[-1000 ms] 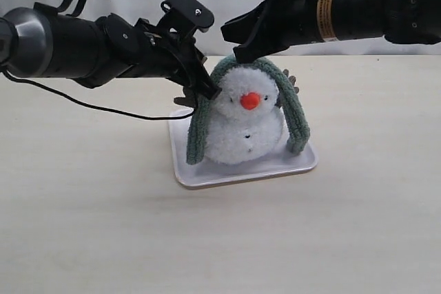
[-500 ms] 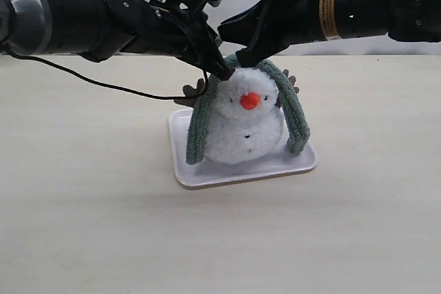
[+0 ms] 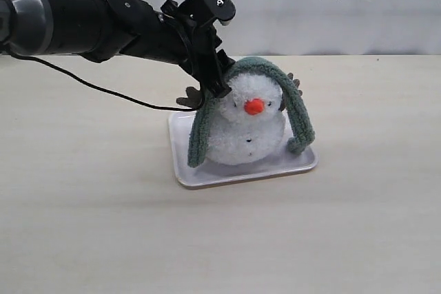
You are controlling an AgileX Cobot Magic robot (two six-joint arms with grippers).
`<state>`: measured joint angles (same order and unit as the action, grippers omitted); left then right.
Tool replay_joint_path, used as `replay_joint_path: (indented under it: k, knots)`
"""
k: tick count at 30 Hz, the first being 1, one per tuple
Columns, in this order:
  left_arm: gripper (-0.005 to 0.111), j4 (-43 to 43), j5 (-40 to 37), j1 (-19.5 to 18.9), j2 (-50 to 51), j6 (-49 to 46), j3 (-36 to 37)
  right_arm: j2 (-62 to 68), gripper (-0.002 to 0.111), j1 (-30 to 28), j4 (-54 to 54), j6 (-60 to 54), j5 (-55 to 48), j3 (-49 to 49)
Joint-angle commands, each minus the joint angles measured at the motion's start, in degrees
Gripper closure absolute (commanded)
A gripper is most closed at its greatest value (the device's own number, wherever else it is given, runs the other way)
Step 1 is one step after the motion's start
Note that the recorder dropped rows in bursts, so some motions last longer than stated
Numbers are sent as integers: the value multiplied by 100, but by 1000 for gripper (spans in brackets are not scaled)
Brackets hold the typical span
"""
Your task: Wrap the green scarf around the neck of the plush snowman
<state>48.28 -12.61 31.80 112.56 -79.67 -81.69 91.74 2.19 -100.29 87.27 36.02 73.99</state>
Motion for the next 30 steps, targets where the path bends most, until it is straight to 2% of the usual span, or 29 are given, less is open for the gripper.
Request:
replay_joint_path:
  k: [1, 5, 9, 15, 17, 20, 25, 28, 30]
  knots:
    - [57, 44, 361, 19, -127, -25, -42, -46, 104, -8, 34, -4, 59, 27]
    - [57, 83, 357, 29, -397, -1, -42, -46, 104, -8, 34, -76, 32, 27]
    - [57, 83, -1218, 27, -410, -536, -42, -46, 104, -8, 34, -122, 32, 27]
    - [57, 83, -531, 27, 56, -602, -42, -46, 104, -8, 34, -110, 32, 27]
    - [63, 83, -560, 27, 71, -602, -42, -46, 104, -8, 34, -120, 32, 27]
    - [81, 42, -748, 27, -21, -602, -42, -46, 104, -8, 34, -120, 32, 27]
    - [99, 42, -807, 27, -219, -602, -42, -46, 104, -8, 34, -120, 32, 27]
    - [107, 42, -651, 17, -307, -602, -42, -46, 104, -8, 34, -120, 32, 27]
    - [107, 42, -561, 17, -323, -602, -42, -46, 104, -8, 34, -120, 32, 27]
